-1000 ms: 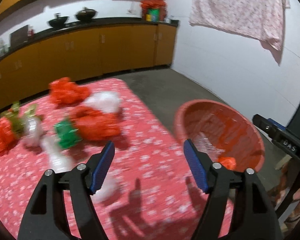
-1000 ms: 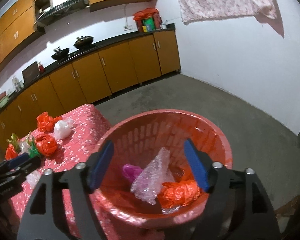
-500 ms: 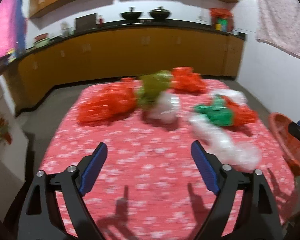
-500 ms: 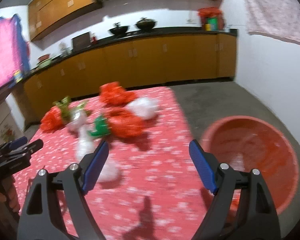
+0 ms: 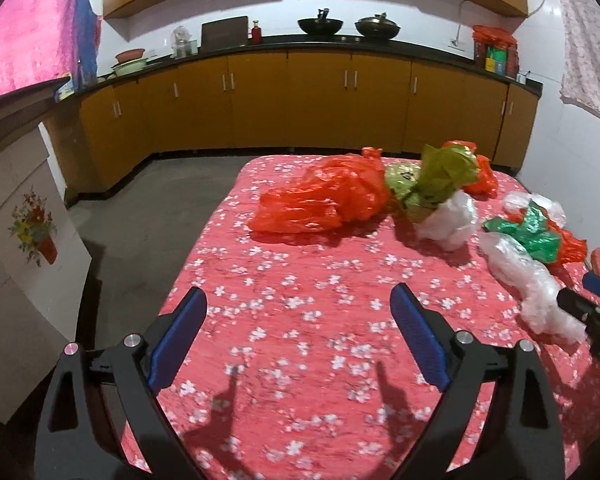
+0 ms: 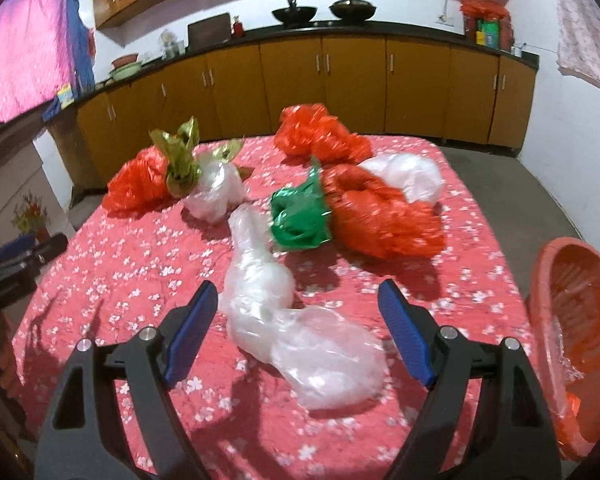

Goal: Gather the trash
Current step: 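Move both tools back over the table toward the remaining bags, then grasp the clear plastic bag with the right tool while the left tool grasps the green bag, then carry both bags over the orange basket and open both tools to drop them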

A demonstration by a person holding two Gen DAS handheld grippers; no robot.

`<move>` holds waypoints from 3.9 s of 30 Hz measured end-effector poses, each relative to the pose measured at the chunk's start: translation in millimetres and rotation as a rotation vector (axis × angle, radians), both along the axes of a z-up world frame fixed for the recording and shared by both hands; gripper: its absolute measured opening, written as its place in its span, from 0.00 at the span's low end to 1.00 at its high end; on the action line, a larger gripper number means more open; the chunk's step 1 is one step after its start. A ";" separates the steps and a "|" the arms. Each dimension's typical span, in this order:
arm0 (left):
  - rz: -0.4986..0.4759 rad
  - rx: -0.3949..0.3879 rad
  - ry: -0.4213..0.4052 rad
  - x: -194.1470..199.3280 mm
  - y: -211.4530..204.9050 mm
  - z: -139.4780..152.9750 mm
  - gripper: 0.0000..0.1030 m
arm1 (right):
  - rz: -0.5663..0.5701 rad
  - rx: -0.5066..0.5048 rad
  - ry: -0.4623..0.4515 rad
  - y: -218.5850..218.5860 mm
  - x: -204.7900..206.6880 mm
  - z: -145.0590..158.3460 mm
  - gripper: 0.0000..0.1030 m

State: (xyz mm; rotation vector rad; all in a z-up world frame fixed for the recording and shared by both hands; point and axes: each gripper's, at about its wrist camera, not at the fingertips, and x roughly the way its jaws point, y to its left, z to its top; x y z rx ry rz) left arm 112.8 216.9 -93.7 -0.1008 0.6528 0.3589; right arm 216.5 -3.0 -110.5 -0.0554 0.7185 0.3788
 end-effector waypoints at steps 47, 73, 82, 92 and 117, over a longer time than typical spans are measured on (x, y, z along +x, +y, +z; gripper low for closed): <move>-0.202 0.021 -0.050 123.7 -83.4 17.6 0.14 | -0.052 0.096 0.075 -88.0 -31.5 -0.7 0.32; -0.230 -0.001 -0.203 44.5 -89.8 97.0 0.06 | -0.036 0.152 -0.047 -85.3 -63.9 54.8 0.32; -0.365 -0.024 -0.231 35.5 -140.4 111.0 0.06 | -0.147 0.162 -0.087 -128.3 -69.2 67.2 0.32; -0.513 -0.091 -0.237 38.3 -195.3 112.8 0.06 | -0.339 0.138 -0.120 -202.1 -74.1 73.8 0.32; -0.770 -0.178 -0.146 56.0 -330.4 80.8 0.06 | -0.593 0.119 -0.078 -312.1 -69.2 47.0 0.32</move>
